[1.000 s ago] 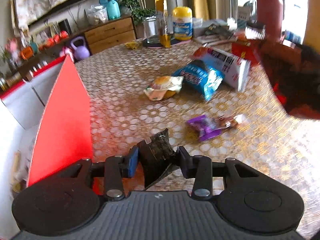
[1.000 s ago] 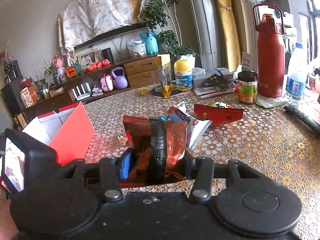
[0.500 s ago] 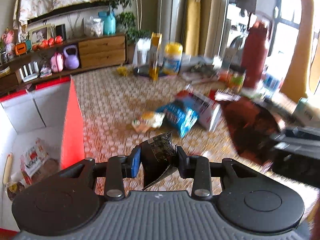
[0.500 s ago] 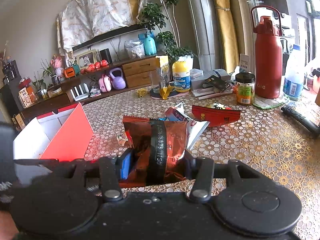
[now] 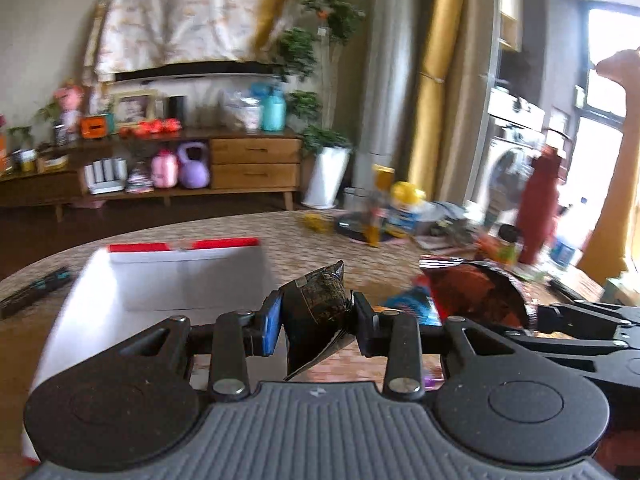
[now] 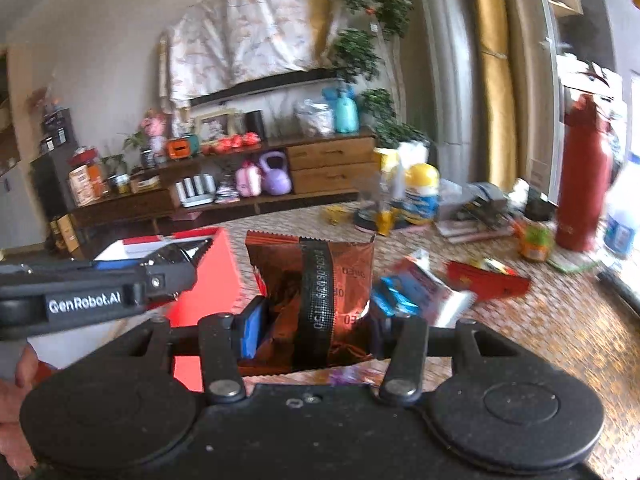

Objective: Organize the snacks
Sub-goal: 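Carry the red chips bag and black packet with both tools over the white box, then open the right tool to drop the red bag while the left tool drops the black packet, then move both open tools from the box back over the remaining snacks, then grasp the cream round pastry packet with the left tool while the right tool grasps the red-and-yellow chips bag, then carry the pastry packet and red-and-yellow bag with both tools over the white box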

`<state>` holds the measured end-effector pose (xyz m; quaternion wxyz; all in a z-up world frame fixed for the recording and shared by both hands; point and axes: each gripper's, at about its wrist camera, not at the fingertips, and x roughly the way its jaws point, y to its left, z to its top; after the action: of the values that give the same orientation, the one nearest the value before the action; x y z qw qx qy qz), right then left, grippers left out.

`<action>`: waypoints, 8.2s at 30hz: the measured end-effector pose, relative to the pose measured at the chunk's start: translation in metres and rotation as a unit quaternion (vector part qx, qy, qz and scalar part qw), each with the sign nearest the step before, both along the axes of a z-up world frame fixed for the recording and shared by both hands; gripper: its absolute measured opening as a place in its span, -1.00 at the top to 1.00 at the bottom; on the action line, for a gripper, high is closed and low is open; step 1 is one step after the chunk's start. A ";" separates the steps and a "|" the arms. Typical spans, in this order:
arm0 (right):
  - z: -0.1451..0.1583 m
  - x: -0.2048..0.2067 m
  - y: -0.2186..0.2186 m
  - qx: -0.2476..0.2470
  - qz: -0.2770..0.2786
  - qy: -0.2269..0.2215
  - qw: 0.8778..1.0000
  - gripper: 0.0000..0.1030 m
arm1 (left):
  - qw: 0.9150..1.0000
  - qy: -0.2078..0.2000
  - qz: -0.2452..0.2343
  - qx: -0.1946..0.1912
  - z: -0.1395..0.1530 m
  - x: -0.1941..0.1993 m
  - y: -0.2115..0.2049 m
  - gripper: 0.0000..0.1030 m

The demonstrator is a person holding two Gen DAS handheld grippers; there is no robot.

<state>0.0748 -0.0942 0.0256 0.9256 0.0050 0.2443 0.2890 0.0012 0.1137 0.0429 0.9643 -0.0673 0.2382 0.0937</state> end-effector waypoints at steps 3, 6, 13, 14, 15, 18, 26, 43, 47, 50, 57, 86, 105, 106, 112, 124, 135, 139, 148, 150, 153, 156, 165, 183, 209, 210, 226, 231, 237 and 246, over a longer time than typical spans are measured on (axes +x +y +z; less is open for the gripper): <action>0.006 -0.004 0.022 -0.005 0.026 -0.009 1.000 0.06 | 0.999 0.003 0.034 -0.003 -0.003 -0.011 0.027 0.30; 0.012 -0.010 0.047 -0.010 0.054 -0.018 0.998 0.06 | 0.998 0.008 0.063 -0.007 -0.005 -0.024 0.051 0.30; 0.013 -0.020 0.104 -0.030 0.112 -0.024 0.993 0.06 | 0.994 0.033 0.104 -0.018 -0.022 -0.045 0.092 0.30; 0.012 -0.021 0.113 -0.036 0.121 -0.024 0.992 0.06 | 0.993 0.039 0.107 -0.019 -0.026 -0.045 0.096 0.30; 0.011 -0.022 0.121 -0.042 0.128 -0.022 0.991 0.06 | 0.993 0.043 0.108 -0.020 -0.029 -0.046 0.098 0.30; 0.005 -0.027 0.143 -0.066 0.149 -0.018 0.986 0.06 | 0.992 0.061 0.107 -0.018 -0.039 -0.045 0.103 0.30; -0.016 -0.032 0.186 -0.141 0.187 -0.005 0.972 0.06 | 0.990 0.093 0.106 -0.018 -0.058 -0.045 0.111 0.30; -0.028 -0.039 0.192 -0.187 0.189 -0.004 0.964 -0.18 | 0.990 0.102 0.101 -0.012 -0.058 -0.039 0.110 0.23; -0.022 -0.040 0.186 -0.180 0.183 -0.015 0.966 -0.21 | 0.990 0.099 0.101 -0.014 -0.055 -0.039 0.109 0.15; -0.016 -0.040 0.178 -0.172 0.176 -0.021 0.969 -0.24 | 0.990 0.090 0.104 -0.013 -0.052 -0.041 0.107 -0.16; -0.005 -0.043 0.147 -0.140 0.156 -0.026 0.977 -0.29 | 0.991 0.083 0.100 -0.010 -0.041 -0.040 0.094 -0.54; -0.021 -0.013 0.000 -0.061 -0.016 0.023 0.998 -0.40 | 0.999 0.036 -0.037 -0.003 -0.014 -0.001 -0.018 -0.74; -0.063 0.022 -0.075 -0.062 -0.100 0.067 0.991 -0.41 | 0.991 0.090 -0.094 0.020 -0.050 0.068 -0.093 -0.74; -0.064 0.023 -0.077 -0.062 -0.101 0.069 0.991 -0.41 | 0.991 0.092 -0.090 0.024 -0.052 0.073 -0.094 -0.74; -0.072 0.031 -0.087 -0.056 -0.108 0.080 0.989 -0.41 | 0.990 0.108 -0.055 0.068 -0.069 0.114 -0.097 -0.74; -0.078 0.054 -0.099 -0.044 -0.111 0.088 0.989 -0.41 | 0.983 0.155 -0.028 0.092 -0.105 0.173 -0.091 -0.74; -0.071 0.104 -0.099 -0.057 -0.117 0.060 0.990 -0.42 | 0.978 0.178 -0.045 0.096 -0.127 0.210 -0.079 -0.74; -0.068 0.125 -0.099 -0.053 -0.120 0.048 0.990 -0.46 | 0.978 0.182 -0.053 0.081 -0.132 0.213 -0.079 -0.72; -0.066 0.183 -0.084 -0.080 -0.126 0.037 0.988 -0.66 | 0.980 0.184 -0.061 0.043 -0.130 0.212 -0.076 -0.13; -0.068 0.193 -0.078 -0.093 -0.119 0.039 0.988 -0.75 | 0.980 0.185 -0.061 0.038 -0.130 0.211 -0.075 -0.13; -0.074 0.200 -0.066 -0.121 -0.094 0.039 0.987 -0.75 | 0.980 0.186 -0.064 0.040 -0.130 0.209 -0.076 -0.13; -0.084 0.204 -0.048 -0.182 -0.070 0.021 0.981 -0.78 | 0.980 0.187 -0.063 0.040 -0.130 0.208 -0.076 -0.13; -0.096 0.214 -0.031 -0.263 -0.044 -0.029 0.963 -0.57 | 0.979 0.191 -0.067 0.039 -0.128 0.206 -0.079 -0.13; -0.087 0.159 -0.084 -0.126 -0.095 0.016 0.987 0.08 | 0.988 0.136 -0.074 -0.003 -0.094 0.158 -0.078 -0.12; -0.033 0.026 -0.071 0.014 -0.066 0.022 0.997 0.09 | 0.997 0.038 -0.059 -0.023 -0.028 0.027 -0.042 -0.12; -0.031 0.023 -0.067 0.013 -0.062 0.020 0.998 0.09 | 0.998 0.036 -0.055 -0.024 -0.027 0.024 -0.038 -0.12; -0.003 -0.007 0.013 0.010 0.025 -0.007 1.000 0.09 | 1.000 0.010 0.010 -0.024 -0.012 -0.020 0.030 -0.12; 0.003 -0.010 0.038 0.008 0.050 -0.010 0.999 0.09 | 0.999 0.014 0.026 -0.016 -0.010 -0.020 0.049 -0.12; 0.013 -0.006 0.070 0.006 0.081 -0.013 0.997 0.09 | 0.999 0.021 0.041 -0.002 -0.008 -0.013 0.075 -0.12; 0.028 0.011 0.131 -0.010 0.131 -0.016 0.991 0.09 | 0.997 0.045 0.059 0.009 -0.013 0.012 0.111 -0.12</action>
<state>0.0858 0.0365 0.0534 0.8836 -0.0408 0.2313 0.4051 0.0131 0.2250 0.0297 0.9459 -0.0680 0.2762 0.1558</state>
